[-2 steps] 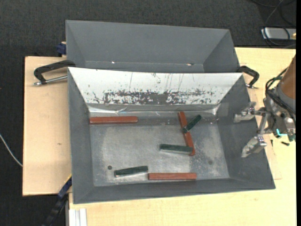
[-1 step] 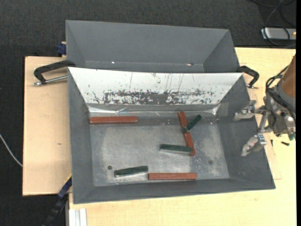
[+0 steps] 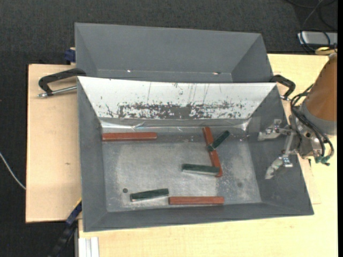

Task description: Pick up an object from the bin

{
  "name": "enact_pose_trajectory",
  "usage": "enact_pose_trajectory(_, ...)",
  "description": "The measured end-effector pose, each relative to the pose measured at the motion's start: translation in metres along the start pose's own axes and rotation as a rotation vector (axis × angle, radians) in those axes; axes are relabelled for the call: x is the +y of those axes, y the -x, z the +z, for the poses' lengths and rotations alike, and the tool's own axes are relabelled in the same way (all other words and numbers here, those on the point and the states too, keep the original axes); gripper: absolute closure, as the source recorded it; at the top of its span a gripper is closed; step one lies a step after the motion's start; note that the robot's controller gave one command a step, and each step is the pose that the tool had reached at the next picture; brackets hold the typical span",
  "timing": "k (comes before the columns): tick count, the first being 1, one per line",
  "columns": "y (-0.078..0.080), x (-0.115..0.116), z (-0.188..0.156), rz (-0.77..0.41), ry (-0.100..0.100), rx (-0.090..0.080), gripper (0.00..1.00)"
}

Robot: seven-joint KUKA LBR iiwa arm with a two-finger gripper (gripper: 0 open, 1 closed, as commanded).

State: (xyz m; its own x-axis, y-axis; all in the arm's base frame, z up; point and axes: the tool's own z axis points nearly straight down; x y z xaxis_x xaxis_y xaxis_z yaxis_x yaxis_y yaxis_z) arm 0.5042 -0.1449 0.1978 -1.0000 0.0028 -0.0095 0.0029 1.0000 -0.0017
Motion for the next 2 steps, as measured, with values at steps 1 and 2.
enact_pose_trajectory(1, 0.025, 0.026, 0.062, 0.005, 0.001, 0.005, 0.00)
enact_pose_trajectory(2, 0.000, 0.069, 0.119, -0.022, 0.003, 0.007, 0.00)
